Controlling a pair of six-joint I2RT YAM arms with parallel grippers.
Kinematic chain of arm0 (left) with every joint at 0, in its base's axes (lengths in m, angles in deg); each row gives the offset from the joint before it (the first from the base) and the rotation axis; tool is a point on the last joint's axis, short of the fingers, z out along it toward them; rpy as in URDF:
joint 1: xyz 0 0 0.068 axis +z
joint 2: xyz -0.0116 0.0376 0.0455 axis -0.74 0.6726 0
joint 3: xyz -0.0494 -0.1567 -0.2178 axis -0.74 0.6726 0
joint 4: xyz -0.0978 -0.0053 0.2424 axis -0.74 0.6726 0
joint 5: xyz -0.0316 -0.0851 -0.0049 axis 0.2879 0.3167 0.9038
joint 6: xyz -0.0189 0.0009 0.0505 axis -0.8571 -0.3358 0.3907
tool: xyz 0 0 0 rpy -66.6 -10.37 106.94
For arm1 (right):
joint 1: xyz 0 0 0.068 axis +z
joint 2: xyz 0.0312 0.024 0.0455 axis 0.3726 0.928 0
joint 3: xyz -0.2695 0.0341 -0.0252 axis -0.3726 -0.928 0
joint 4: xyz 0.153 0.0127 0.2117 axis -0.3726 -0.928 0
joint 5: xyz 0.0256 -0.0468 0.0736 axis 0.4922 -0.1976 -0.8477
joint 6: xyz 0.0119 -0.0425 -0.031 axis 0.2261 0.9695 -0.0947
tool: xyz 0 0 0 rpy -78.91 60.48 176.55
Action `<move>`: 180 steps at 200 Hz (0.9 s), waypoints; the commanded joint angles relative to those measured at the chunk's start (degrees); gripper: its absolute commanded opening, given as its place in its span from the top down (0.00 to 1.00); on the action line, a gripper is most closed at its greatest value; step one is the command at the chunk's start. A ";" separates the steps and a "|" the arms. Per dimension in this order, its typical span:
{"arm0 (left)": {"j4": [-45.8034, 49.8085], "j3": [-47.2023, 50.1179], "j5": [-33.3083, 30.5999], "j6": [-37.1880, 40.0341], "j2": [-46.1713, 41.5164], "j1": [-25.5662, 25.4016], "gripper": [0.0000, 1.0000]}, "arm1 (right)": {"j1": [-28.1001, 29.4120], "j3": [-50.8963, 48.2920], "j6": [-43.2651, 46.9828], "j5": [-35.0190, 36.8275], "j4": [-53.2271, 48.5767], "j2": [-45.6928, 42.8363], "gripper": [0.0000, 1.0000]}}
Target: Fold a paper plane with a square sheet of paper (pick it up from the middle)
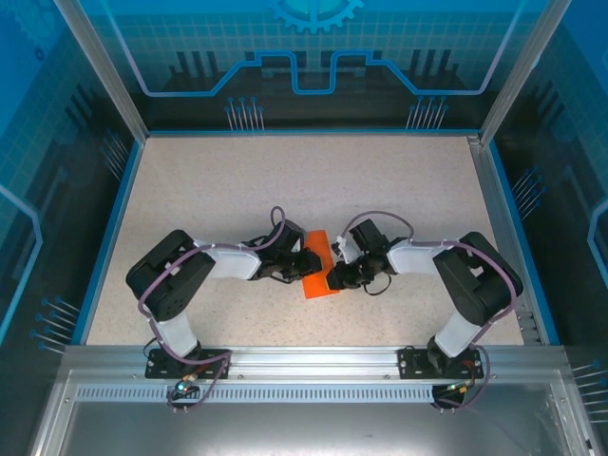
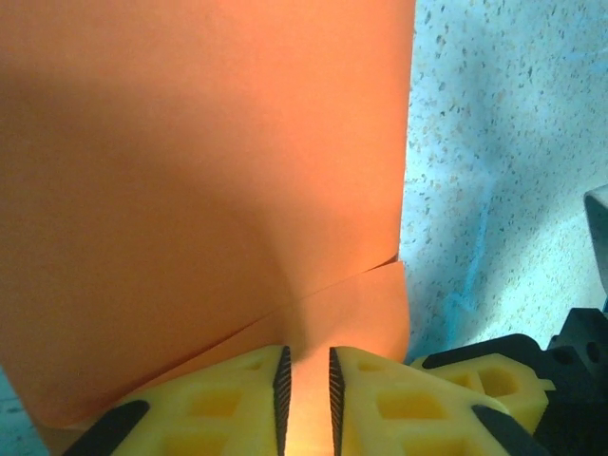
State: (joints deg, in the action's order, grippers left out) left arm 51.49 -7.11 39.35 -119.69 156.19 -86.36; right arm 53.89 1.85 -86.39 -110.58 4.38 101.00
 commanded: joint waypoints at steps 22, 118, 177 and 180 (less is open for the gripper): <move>-0.15 0.84 -0.29 2.11 -5.97 0.23 0.68 | -1.11 -4.11 -2.55 0.49 -1.48 2.08 0.82; -7.29 3.11 -0.87 -2.60 -1.63 -1.43 0.72 | -0.38 -3.89 -3.55 1.19 -0.39 2.29 0.84; -5.14 6.35 -8.62 -2.39 -1.20 -1.44 0.72 | -0.37 -3.99 -3.49 1.87 -1.46 1.38 0.84; -4.87 6.40 -8.98 -2.23 -1.22 -1.42 0.72 | -0.45 -3.86 -3.47 1.87 -1.66 1.29 0.84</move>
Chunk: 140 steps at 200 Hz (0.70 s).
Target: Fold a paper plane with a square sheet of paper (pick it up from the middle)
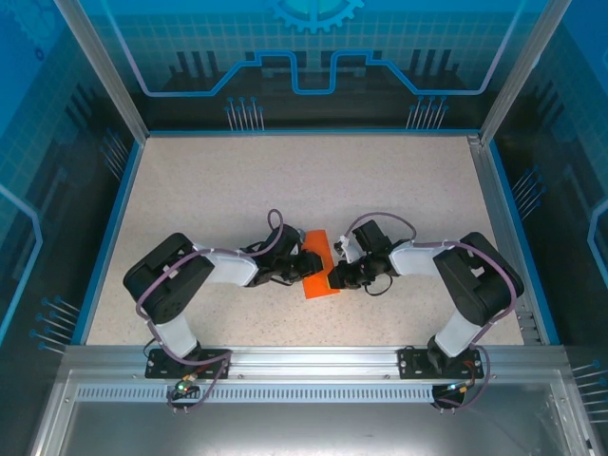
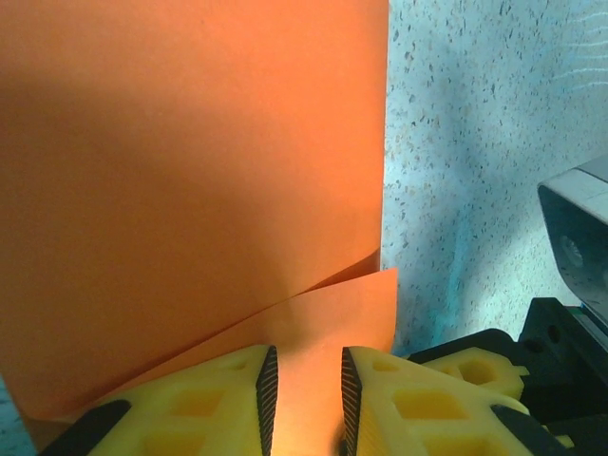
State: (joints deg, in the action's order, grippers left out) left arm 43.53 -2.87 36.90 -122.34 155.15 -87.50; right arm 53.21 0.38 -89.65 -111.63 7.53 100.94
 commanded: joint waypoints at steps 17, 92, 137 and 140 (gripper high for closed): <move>4.84 2.51 -9.12 1.05 -0.32 -0.16 0.72 | 0.29 -2.00 0.13 2.92 -5.69 0.97 0.84; 8.00 5.22 -14.63 1.74 -3.66 3.33 0.71 | 0.48 -1.45 0.69 2.50 -6.93 0.69 0.84; 7.23 4.24 -10.60 3.84 -3.62 3.66 0.71 | 1.07 0.04 -0.03 1.66 -7.02 -1.21 0.83; 7.07 4.22 -10.23 3.93 -3.58 3.65 0.71 | 1.16 0.34 -0.03 1.94 -7.46 -1.58 0.83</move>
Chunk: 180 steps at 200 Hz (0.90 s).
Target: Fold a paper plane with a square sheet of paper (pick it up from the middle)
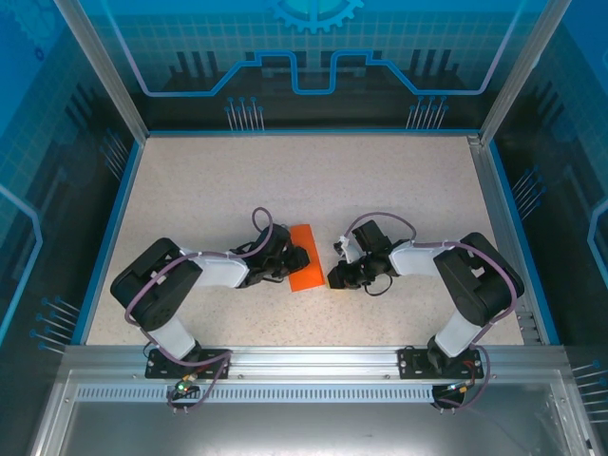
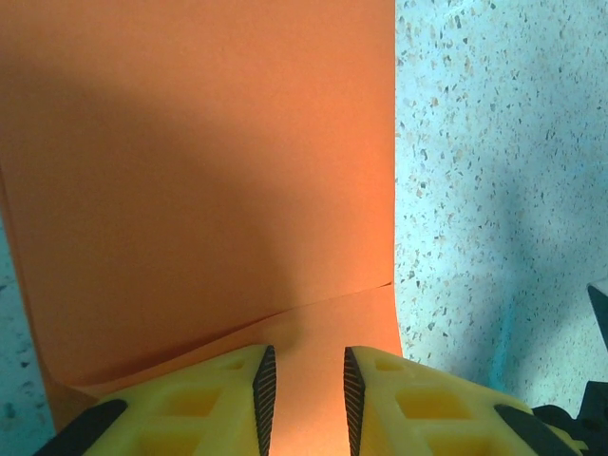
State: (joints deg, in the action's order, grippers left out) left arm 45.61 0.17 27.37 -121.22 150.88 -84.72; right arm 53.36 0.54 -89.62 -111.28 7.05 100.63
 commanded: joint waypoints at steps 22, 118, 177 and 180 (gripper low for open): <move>4.46 1.44 1.20 3.57 0.87 0.87 0.71 | 2.18 3.19 0.17 2.83 -9.05 -4.04 0.83; 6.04 0.65 1.53 3.25 0.63 0.87 0.71 | 7.23 15.56 -1.82 7.70 -10.72 9.27 0.89; 6.23 1.09 1.04 3.99 -1.10 2.12 0.70 | 5.61 8.60 -1.55 9.70 -10.46 8.67 0.89; 6.16 1.12 1.04 4.12 -1.15 2.29 0.70 | 5.54 8.30 -1.69 9.50 -10.27 8.68 0.89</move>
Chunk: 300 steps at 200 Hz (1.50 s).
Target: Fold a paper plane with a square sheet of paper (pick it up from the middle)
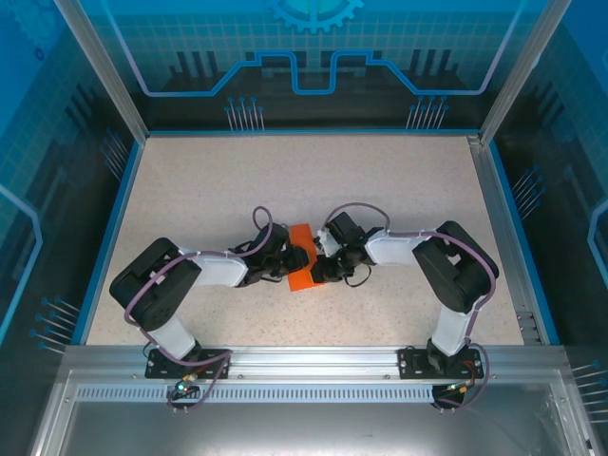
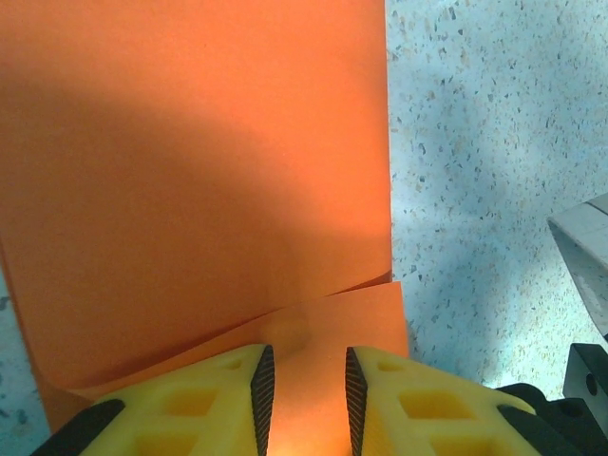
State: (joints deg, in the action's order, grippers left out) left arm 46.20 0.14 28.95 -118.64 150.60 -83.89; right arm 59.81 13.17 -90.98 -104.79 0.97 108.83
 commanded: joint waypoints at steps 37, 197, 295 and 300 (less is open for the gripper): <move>3.53 2.21 0.47 2.00 -1.21 3.85 0.69 | -0.98 -5.84 -0.54 0.98 -2.47 0.37 0.89; 6.78 1.11 6.68 5.17 -10.02 9.67 0.66 | -1.15 -5.68 -1.56 -2.69 0.08 -1.14 0.88; 4.33 -2.61 12.15 6.28 -5.00 1.87 0.71 | -1.00 -3.48 -2.27 -4.88 1.06 -6.79 0.84; 3.89 -2.41 11.83 5.93 -4.27 1.83 0.72 | -1.02 -3.12 -2.09 -5.35 0.99 -7.02 0.84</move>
State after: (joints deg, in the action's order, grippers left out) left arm 51.92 -1.93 39.07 -112.42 142.66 -81.53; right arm 58.96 9.00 -92.86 -107.63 3.75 104.33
